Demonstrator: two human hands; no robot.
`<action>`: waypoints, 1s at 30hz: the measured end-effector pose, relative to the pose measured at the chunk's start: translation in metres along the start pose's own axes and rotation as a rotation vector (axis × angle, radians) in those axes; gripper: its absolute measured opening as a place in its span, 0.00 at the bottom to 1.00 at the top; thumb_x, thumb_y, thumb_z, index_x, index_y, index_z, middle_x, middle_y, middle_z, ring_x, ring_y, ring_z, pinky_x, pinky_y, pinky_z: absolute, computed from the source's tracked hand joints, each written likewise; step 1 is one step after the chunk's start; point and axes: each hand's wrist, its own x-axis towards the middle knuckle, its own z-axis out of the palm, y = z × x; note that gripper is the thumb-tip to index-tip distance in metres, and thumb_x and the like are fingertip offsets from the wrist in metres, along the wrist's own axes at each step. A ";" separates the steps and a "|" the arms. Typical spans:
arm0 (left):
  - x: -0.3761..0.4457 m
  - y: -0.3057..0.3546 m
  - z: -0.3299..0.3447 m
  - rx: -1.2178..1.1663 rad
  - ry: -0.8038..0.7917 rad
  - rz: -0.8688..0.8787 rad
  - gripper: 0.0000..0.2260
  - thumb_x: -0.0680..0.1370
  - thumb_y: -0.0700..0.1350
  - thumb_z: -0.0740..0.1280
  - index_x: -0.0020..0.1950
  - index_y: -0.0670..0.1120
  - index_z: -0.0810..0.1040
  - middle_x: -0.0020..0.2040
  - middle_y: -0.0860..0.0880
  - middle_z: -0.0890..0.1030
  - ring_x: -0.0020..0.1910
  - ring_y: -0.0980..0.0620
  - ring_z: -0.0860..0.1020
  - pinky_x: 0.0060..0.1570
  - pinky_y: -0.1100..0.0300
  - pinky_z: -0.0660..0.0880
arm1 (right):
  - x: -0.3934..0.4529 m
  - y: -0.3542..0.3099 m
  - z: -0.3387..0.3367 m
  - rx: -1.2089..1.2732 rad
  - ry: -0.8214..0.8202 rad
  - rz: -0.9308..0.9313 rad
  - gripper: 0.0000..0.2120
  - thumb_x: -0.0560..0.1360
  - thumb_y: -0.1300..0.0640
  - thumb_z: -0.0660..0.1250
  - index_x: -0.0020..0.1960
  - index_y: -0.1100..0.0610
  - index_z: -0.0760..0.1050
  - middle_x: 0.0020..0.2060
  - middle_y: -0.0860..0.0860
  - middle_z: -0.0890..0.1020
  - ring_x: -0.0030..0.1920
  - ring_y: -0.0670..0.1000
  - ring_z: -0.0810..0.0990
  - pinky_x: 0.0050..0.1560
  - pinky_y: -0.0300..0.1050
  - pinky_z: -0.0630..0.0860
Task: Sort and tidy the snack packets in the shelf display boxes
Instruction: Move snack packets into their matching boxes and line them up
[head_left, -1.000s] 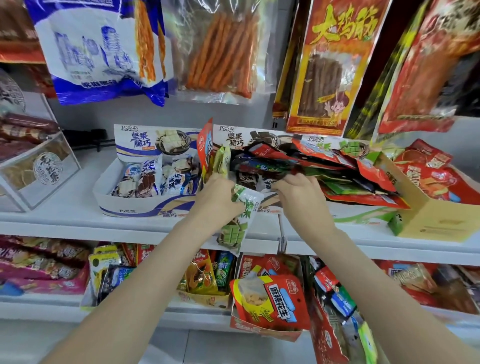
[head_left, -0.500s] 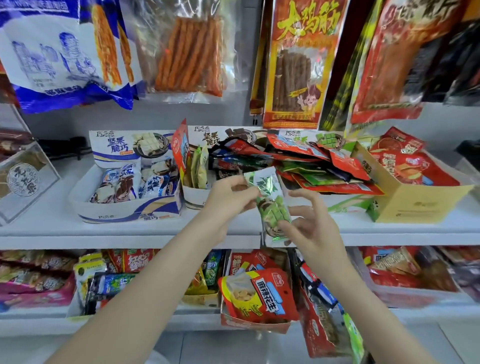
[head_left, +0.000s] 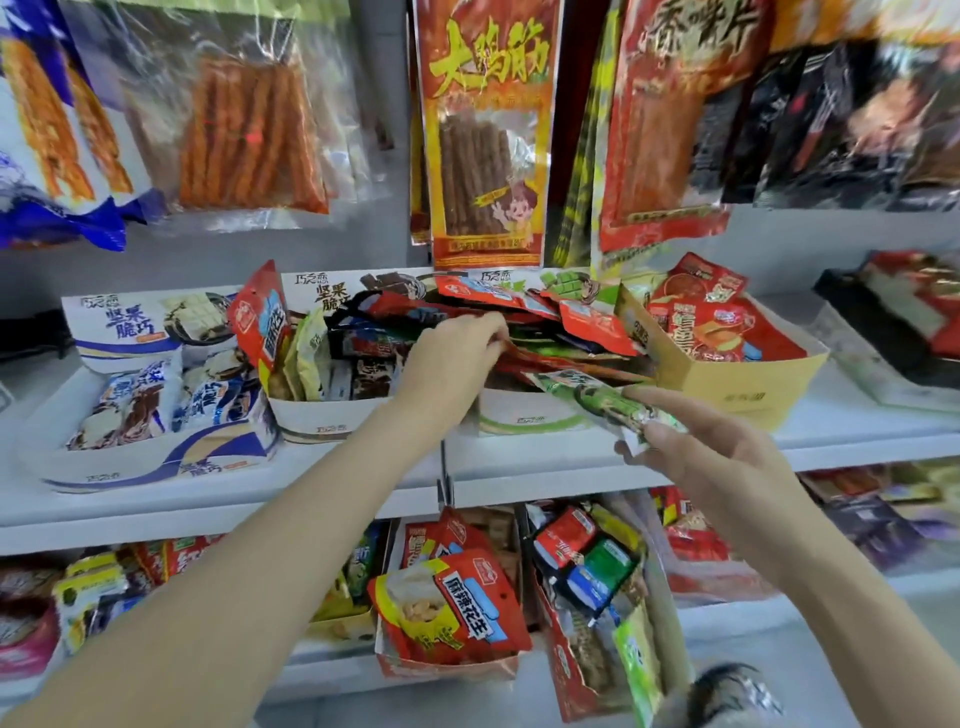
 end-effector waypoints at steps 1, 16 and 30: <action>0.003 0.002 0.000 0.015 -0.001 0.012 0.07 0.80 0.45 0.59 0.53 0.46 0.74 0.48 0.46 0.81 0.45 0.45 0.79 0.47 0.53 0.75 | 0.003 -0.001 0.002 0.005 0.011 -0.007 0.13 0.72 0.55 0.64 0.56 0.48 0.78 0.45 0.42 0.84 0.42 0.44 0.83 0.40 0.28 0.76; -0.003 -0.006 0.005 -0.133 0.012 0.012 0.04 0.80 0.43 0.58 0.52 0.43 0.69 0.41 0.47 0.78 0.40 0.47 0.78 0.41 0.52 0.75 | 0.054 -0.012 0.043 0.326 0.010 0.070 0.06 0.77 0.61 0.62 0.51 0.60 0.77 0.48 0.49 0.82 0.48 0.49 0.84 0.46 0.33 0.78; -0.015 -0.027 0.009 -0.151 -0.137 -0.125 0.12 0.76 0.42 0.64 0.59 0.44 0.77 0.53 0.46 0.78 0.55 0.48 0.74 0.55 0.56 0.72 | 0.062 0.004 0.053 -0.161 0.157 0.059 0.09 0.76 0.59 0.65 0.52 0.62 0.77 0.40 0.56 0.83 0.40 0.51 0.84 0.51 0.47 0.80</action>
